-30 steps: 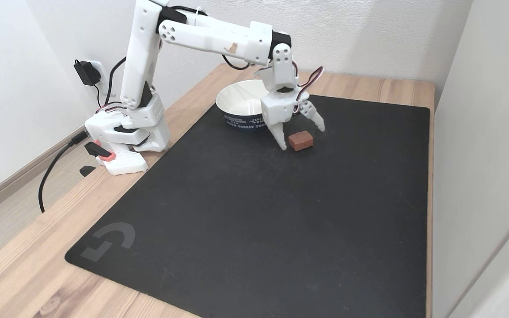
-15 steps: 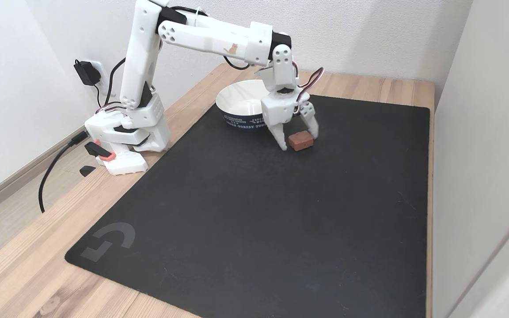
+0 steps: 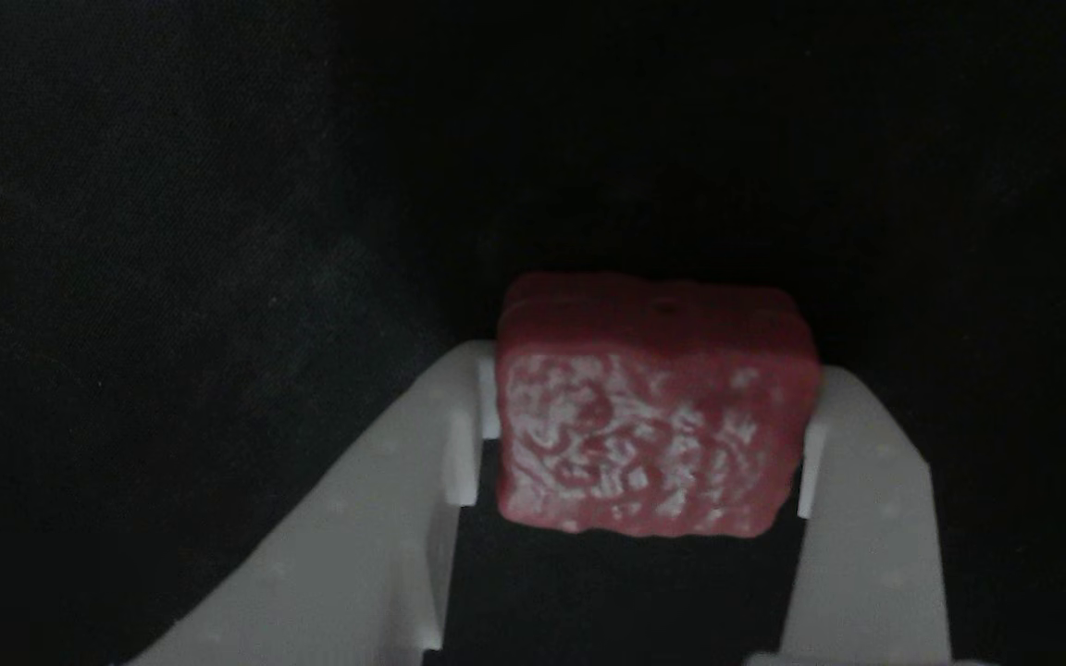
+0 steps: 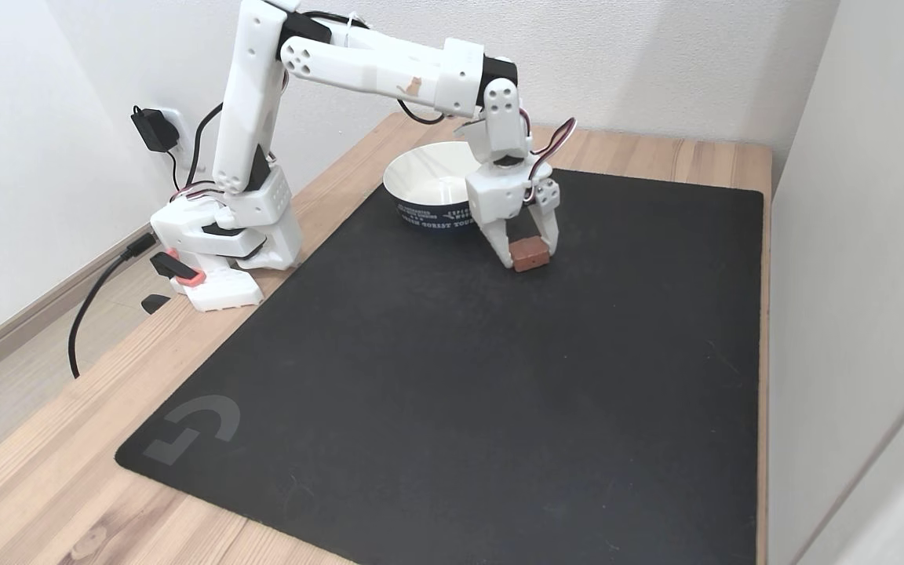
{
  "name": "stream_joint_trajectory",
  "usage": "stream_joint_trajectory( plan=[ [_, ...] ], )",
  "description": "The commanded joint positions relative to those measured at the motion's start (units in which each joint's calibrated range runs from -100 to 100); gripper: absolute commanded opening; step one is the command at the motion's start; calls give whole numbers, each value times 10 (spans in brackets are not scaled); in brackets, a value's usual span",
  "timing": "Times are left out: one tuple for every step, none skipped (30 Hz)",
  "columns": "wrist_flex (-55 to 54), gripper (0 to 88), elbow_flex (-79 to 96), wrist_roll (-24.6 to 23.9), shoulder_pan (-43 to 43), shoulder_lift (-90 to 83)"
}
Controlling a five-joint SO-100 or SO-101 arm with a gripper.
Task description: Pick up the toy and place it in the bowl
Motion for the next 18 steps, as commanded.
stream_joint_trajectory(
  plan=[
    [-23,24,-54,-2,-7,-10],
    [-21,24,-67,-2,-11,-18],
    [-21,24,-81,-2,-15,-28],
    [-21,24,-88,-2,-18,-34],
    [-23,23,-108,-2,-21,-54],
    [-23,23,-114,-2,-22,-66],
    [-22,23,-115,-2,-22,-78],
    [-22,23,-115,-3,-23,-89],
    [-21,23,-113,-6,-23,-106],
    [-23,23,-113,-28,-29,-141],
    [-24,23,-114,-38,-31,-160],
    [-24,23,-115,-45,-34,-178],
    [-24,23,-114,-48,-38,-200],
    [-24,23,-112,-49,-44,-219],
    [-23,23,-97,-49,-55,-251],
    [-24,23,-81,-49,-62,-267],
    [-25,23,-63,-49,-71,-283],
    [-27,23,-46,-50,-78,-295]
  ],
)
